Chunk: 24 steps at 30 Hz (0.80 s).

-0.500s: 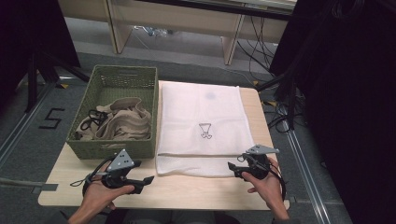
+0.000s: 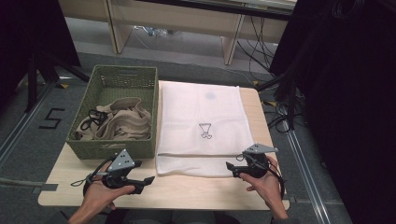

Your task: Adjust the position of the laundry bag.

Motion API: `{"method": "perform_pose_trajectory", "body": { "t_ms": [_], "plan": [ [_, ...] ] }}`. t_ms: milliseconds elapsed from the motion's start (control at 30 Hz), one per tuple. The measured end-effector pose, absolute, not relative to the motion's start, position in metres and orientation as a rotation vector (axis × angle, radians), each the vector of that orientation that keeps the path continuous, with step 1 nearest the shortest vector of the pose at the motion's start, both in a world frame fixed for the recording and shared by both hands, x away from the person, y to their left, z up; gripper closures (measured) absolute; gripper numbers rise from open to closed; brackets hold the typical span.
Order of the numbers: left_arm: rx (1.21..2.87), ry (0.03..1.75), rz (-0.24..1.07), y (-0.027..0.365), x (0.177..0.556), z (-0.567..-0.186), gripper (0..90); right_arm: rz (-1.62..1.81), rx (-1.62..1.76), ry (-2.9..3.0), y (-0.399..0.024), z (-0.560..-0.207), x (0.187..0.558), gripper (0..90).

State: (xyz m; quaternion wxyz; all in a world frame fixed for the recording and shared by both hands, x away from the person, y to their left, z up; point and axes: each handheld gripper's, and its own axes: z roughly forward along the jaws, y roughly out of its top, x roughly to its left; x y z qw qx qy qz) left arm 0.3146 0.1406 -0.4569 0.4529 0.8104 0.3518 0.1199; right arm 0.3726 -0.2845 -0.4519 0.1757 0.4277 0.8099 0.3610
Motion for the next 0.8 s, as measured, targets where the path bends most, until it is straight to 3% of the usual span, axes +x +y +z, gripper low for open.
{"method": "perform_pose_trajectory", "body": {
  "t_ms": [167, 400, 600, 800],
  "plan": [
    [2.004, 0.871, 0.304, 0.141, 0.315, -0.457, 26.3, 1.032, 1.166, 2.324, -0.275, -0.449, 0.382, 26.1],
    [2.011, 0.862, 0.32, 0.141, 0.316, -0.457, 26.7, 1.01, 1.089, 2.393, -0.26, -0.449, 0.402, 65.3],
    [2.005, 0.861, 0.326, 0.141, 0.316, -0.457, 26.9, 0.951, 1.018, 2.446, -0.237, -0.457, 0.423, 80.2],
    [2.006, 0.858, 0.328, 0.142, 0.316, -0.456, 26.9, 0.892, 0.991, 2.497, -0.216, -0.471, 0.44, 86.4]
  ]
}}
